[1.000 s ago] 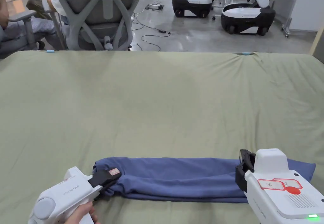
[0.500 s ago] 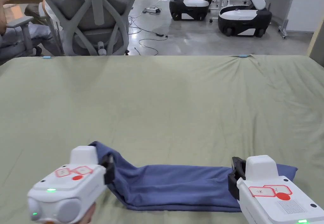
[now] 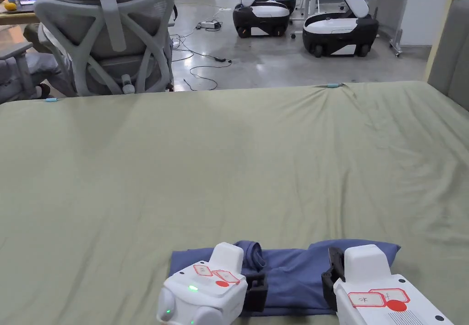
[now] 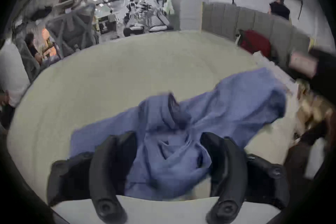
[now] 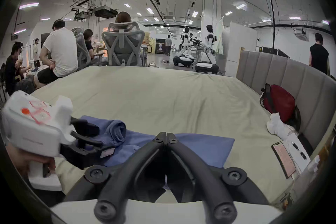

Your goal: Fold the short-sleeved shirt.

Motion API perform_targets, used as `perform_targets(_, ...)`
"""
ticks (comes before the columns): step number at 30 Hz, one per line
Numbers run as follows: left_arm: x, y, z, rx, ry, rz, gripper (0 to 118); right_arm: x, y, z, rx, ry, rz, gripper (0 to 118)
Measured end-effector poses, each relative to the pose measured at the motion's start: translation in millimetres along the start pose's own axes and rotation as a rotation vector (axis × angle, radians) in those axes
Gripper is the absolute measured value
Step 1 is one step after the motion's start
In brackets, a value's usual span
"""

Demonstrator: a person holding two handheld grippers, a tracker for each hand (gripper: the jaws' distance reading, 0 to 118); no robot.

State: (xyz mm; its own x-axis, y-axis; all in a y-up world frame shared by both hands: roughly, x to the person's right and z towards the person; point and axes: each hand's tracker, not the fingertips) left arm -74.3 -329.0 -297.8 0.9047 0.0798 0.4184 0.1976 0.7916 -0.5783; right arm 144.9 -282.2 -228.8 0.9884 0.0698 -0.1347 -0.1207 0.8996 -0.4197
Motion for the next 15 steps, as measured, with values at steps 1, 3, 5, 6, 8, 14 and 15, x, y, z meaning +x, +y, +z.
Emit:
perform_targets(1, -3, 5, 13, 0.044, -0.015, 0.059, 79, 1, 0, -1, 0.0, 0.004, 0.002, 0)
perform_targets(3, -19, 12, 37, 0.149, -0.059, 0.222, 79, 3, 1, -2, -0.003, 0.02, -0.004, 0)
perform_targets(5, -43, 7, 39, 0.128, -0.018, 0.347, 79, 5, 1, -1, 0.0, 0.03, -0.002, 0)
perform_targets(6, -50, 6, 38, 0.099, -0.001, 0.384, 77, 6, 0, 0, 0.003, 0.032, 0.0, 0)
perform_targets(8, -65, 0, 32, 0.096, 0.023, 0.449, 47, 9, 1, -1, 0.002, 0.041, -0.004, 0)
perform_targets(14, -43, -10, -11, -0.026, -0.104, 0.519, 0, 20, -3, -2, 0.001, 0.036, -0.037, 0)
perform_targets(15, -32, -11, -19, -0.055, -0.114, 0.493, 0, 22, -3, -3, -0.001, 0.029, -0.04, 0)
